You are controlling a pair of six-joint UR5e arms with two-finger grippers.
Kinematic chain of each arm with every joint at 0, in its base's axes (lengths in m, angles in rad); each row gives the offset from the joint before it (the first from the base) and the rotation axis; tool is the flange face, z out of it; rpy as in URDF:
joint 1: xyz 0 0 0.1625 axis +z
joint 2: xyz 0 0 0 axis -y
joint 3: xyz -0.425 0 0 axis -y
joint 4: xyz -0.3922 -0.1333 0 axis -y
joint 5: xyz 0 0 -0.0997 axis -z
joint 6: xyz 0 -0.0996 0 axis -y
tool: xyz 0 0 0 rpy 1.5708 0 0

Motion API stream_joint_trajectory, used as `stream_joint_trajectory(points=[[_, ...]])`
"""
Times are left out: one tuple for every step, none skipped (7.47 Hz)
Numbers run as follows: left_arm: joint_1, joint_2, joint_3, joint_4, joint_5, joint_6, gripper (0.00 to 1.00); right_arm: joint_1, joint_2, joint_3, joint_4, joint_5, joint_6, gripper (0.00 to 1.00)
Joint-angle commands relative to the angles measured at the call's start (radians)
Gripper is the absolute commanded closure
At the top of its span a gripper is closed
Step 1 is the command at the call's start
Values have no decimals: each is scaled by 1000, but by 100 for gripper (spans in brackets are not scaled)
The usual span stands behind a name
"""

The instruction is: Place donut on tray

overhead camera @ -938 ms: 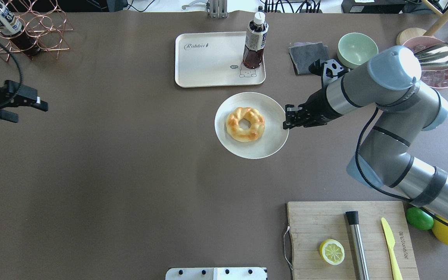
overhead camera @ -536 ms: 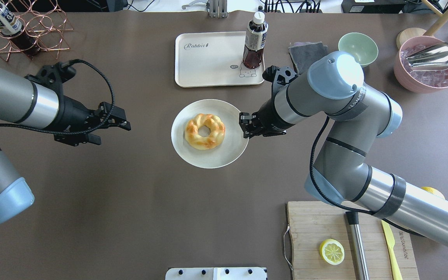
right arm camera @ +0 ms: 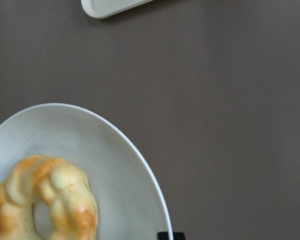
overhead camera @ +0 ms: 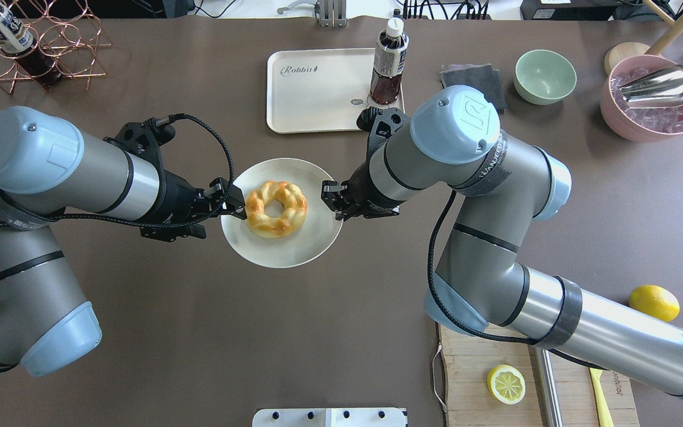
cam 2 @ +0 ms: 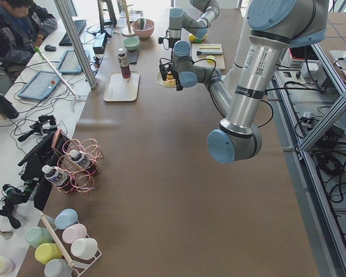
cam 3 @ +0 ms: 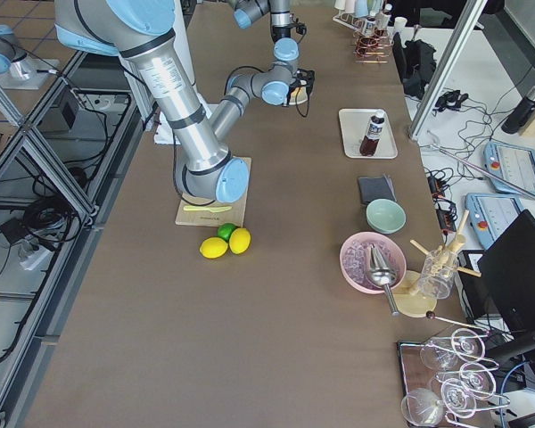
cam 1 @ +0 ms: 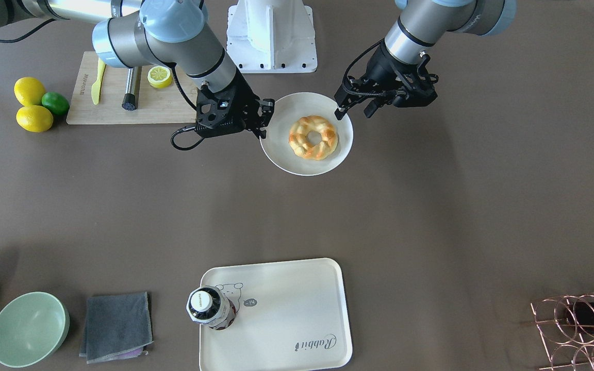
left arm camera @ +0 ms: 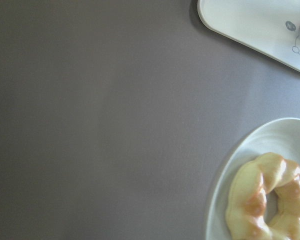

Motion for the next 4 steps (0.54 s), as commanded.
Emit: stream_joint_trajectory(points=[[13,-5,-6,8,20,-7,35,-11,5,9,-9,-7,9,100],[10,0,-6,8,17,-7,35,-9,1,10,-9,-7,9,100],[10,3,-6,8,17,-7,36,-9,-2,22,-10,-7,9,100],[10,5,-6,8,17,-7,38,-8,-1,29,-30,-6,9,100]])
